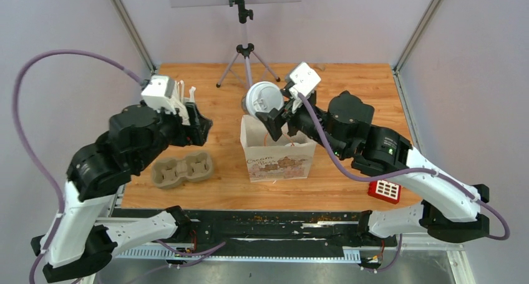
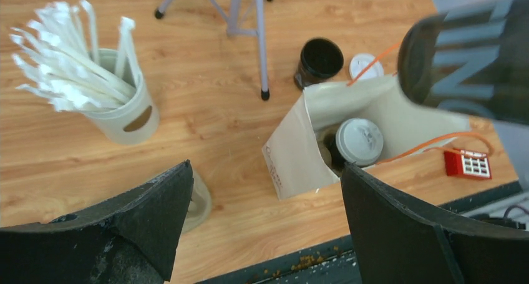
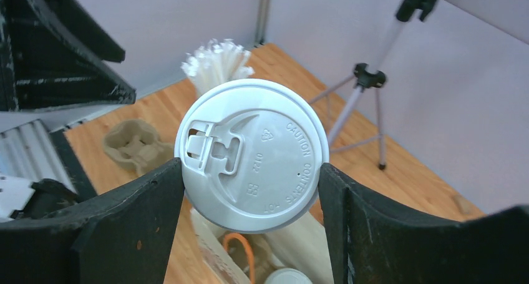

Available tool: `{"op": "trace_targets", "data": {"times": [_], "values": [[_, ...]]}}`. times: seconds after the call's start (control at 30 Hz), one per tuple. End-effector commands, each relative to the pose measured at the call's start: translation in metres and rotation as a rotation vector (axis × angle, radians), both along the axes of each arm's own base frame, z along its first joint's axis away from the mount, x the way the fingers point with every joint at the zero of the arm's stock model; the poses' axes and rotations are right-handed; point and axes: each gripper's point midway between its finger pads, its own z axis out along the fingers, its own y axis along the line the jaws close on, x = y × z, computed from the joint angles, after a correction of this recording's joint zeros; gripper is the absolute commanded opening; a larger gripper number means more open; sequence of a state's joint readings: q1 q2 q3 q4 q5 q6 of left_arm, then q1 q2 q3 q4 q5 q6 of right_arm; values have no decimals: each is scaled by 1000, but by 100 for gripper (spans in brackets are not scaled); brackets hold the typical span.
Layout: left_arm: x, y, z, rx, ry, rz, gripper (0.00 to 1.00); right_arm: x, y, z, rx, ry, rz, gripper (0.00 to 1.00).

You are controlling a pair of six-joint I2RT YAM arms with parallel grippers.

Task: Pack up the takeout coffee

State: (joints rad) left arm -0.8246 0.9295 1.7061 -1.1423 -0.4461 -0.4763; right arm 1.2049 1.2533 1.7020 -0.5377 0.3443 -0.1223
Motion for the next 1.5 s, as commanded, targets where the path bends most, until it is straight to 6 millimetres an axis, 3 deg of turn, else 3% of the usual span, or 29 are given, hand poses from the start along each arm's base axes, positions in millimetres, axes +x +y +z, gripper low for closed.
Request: {"op": "trace_targets", "data": {"times": [0.0,0.13,0.3,0.57,0.83,0.93,1.17,1.33,1.47], "values": [[15,-43,-20,-40,25,-100,94,23,-41,-17,-149,-64,-141,73],[24,-75,-45,-50,88,-164,89,29,-60,-32,-255,-74,-182,73],[39,-96,-61,-50,134,-169,86,24,-59,-48,-338,-52,-105,73],[52,-97,-97,6,250,-153,78,2,-49,-82,-418,-5,62,73],[55,-117,-106,29,249,-281,65,-11,-43,-108,-477,23,161,73],[55,-114,-114,96,266,-299,57,-16,-40,-111,-476,31,192,72],[52,-107,-126,163,302,-305,55,-28,-28,-114,-452,54,277,72],[54,-86,-129,220,315,-212,65,-32,-24,-119,-442,76,296,71],[49,-90,-126,150,315,-235,67,-37,-17,-119,-408,99,322,70]]}}
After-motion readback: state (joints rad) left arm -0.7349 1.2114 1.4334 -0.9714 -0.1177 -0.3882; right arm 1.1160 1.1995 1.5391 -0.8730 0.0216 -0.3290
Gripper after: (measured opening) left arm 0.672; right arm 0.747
